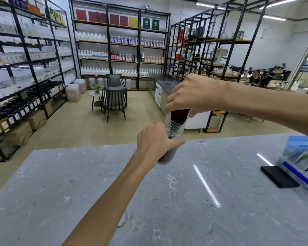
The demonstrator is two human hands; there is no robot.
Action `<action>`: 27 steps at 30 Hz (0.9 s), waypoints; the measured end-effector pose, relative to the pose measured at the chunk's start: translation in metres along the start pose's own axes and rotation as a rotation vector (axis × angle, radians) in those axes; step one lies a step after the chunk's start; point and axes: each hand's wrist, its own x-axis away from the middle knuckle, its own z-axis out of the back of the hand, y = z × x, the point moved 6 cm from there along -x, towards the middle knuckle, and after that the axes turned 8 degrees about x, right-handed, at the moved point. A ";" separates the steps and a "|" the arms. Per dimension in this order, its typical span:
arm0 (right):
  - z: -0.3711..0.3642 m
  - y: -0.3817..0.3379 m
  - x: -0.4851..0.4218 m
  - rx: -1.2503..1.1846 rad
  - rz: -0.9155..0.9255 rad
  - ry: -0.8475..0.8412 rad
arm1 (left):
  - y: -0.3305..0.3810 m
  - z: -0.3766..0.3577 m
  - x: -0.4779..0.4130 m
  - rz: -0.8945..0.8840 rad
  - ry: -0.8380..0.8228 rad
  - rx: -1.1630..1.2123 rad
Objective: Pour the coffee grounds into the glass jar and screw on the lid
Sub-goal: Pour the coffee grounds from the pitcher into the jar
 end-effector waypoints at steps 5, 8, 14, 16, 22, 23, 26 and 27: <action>-0.001 0.002 0.000 -0.020 -0.021 -0.002 | 0.000 -0.001 -0.002 0.008 -0.002 0.018; 0.000 0.002 0.003 -0.039 -0.027 -0.005 | 0.001 -0.002 -0.002 -0.004 -0.006 -0.001; 0.000 -0.003 0.003 -0.030 -0.018 -0.009 | 0.003 -0.004 -0.001 -0.016 -0.015 -0.017; -0.002 0.000 0.005 -0.052 -0.046 -0.005 | 0.002 -0.005 -0.002 -0.003 -0.028 0.030; -0.004 0.001 0.008 -0.071 -0.044 0.000 | 0.006 -0.006 0.000 -0.017 -0.016 -0.010; -0.003 0.002 0.008 -0.078 -0.056 0.008 | 0.007 -0.006 -0.001 -0.014 -0.015 0.005; -0.002 -0.002 0.008 -0.064 -0.029 0.007 | 0.010 -0.004 -0.001 -0.022 -0.013 -0.021; -0.001 -0.002 0.009 -0.060 -0.025 0.008 | 0.011 -0.003 -0.001 -0.024 -0.012 -0.026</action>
